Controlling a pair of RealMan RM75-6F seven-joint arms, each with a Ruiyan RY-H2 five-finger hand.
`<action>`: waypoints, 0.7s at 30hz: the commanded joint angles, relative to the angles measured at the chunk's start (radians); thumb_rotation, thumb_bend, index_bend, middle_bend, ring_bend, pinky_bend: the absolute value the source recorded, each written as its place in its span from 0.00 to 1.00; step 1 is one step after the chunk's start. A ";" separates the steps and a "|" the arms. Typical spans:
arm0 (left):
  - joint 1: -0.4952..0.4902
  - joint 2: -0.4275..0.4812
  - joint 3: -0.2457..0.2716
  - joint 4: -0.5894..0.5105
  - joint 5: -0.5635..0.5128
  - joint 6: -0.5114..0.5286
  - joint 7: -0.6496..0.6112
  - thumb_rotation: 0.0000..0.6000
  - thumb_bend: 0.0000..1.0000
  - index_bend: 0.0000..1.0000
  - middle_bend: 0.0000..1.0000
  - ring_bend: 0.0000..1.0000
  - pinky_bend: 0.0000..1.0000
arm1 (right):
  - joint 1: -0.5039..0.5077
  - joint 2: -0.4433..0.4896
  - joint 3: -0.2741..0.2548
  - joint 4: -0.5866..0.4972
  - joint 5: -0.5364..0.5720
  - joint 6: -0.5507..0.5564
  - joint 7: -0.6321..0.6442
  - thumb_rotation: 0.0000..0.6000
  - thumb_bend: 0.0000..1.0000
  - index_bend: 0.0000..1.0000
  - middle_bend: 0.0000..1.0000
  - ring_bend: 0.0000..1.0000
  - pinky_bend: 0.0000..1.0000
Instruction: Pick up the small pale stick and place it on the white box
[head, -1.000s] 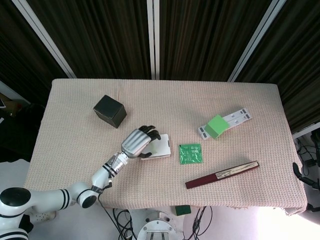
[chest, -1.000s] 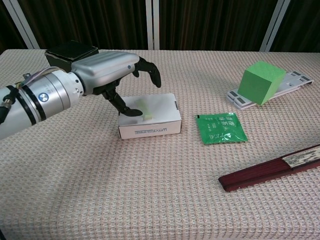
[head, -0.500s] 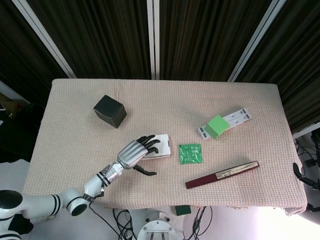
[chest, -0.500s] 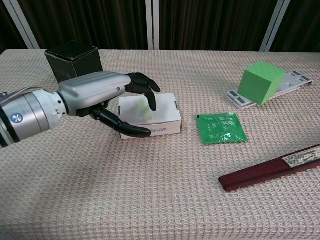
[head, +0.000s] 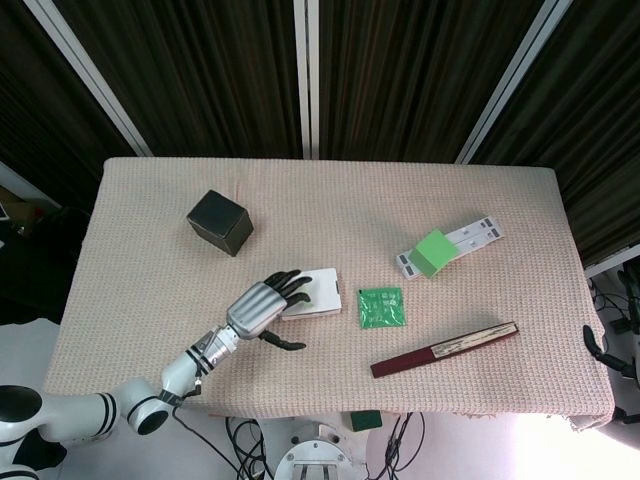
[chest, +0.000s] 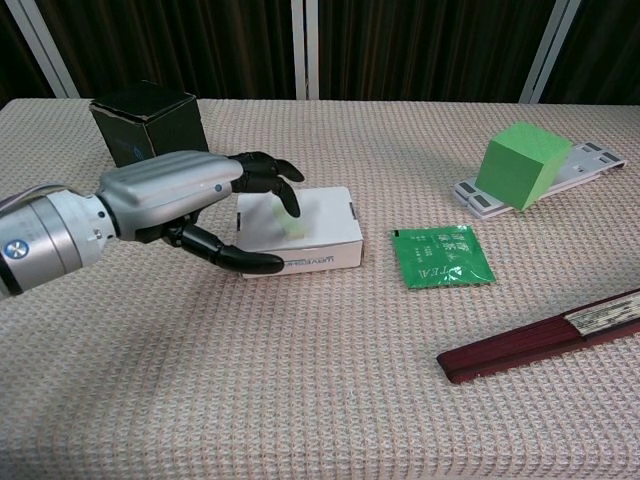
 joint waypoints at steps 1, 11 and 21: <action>0.000 -0.004 0.000 0.004 -0.001 -0.005 -0.010 0.22 0.02 0.28 0.07 0.00 0.15 | -0.001 0.000 0.000 -0.001 0.000 0.001 -0.002 0.76 0.35 0.00 0.00 0.00 0.00; -0.006 -0.011 0.005 0.007 0.010 -0.024 -0.020 0.21 0.02 0.29 0.07 0.00 0.15 | 0.000 0.002 -0.001 -0.002 0.004 -0.004 -0.004 0.76 0.35 0.00 0.00 0.00 0.00; -0.012 -0.018 0.006 0.022 0.010 -0.043 -0.019 0.23 0.03 0.30 0.07 0.00 0.15 | 0.003 -0.002 -0.001 0.002 0.009 -0.013 -0.006 0.76 0.35 0.00 0.00 0.00 0.00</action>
